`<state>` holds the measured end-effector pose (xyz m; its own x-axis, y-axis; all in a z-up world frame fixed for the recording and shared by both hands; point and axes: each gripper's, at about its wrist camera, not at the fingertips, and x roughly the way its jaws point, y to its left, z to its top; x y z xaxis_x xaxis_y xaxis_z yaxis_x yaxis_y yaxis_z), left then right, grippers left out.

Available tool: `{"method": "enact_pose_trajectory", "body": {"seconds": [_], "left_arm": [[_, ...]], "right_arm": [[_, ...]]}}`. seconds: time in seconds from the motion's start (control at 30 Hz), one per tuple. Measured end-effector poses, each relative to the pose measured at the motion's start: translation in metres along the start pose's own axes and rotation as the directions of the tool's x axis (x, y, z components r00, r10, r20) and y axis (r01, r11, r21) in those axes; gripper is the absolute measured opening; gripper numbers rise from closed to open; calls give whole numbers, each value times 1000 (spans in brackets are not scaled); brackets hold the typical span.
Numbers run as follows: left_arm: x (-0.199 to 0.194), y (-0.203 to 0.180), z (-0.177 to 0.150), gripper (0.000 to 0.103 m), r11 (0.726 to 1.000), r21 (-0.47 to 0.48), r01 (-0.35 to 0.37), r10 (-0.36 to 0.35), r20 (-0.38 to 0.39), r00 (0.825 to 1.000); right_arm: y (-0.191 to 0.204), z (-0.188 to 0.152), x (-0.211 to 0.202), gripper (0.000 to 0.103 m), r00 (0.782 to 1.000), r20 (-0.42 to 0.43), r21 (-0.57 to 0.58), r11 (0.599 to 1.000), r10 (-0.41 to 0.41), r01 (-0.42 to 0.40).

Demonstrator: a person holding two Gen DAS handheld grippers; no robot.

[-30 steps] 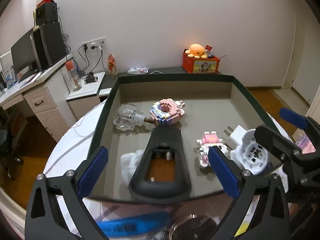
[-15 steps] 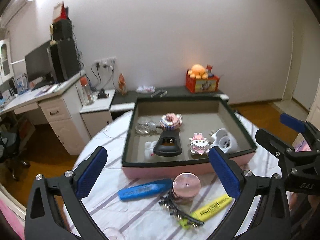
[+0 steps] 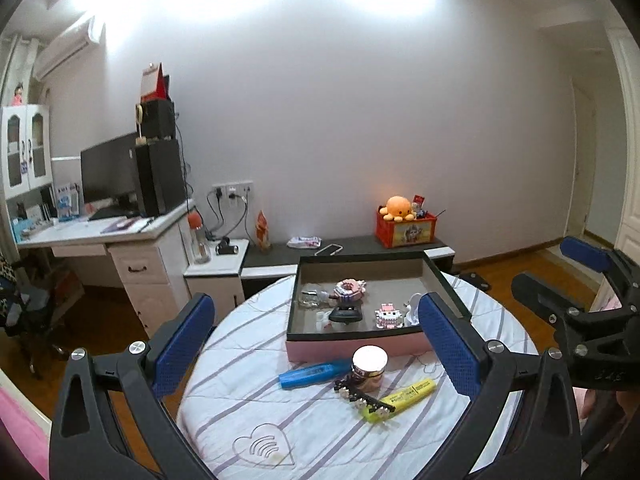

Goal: Organize rigid objects
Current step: 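Withdraw both tools from the pink box back toward the remaining items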

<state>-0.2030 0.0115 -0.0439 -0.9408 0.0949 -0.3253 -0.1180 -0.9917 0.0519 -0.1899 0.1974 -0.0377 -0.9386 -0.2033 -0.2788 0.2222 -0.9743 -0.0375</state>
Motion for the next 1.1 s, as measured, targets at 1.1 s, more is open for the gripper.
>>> {"method": "enact_pose_trajectory", "body": {"seconds": [1.1], "left_arm": [[0, 6, -33, 103, 999, 37, -6, 11, -134, 991]], "right_arm": [[10, -25, -10, 103, 994, -112, -24, 1000, 0, -3]]}}
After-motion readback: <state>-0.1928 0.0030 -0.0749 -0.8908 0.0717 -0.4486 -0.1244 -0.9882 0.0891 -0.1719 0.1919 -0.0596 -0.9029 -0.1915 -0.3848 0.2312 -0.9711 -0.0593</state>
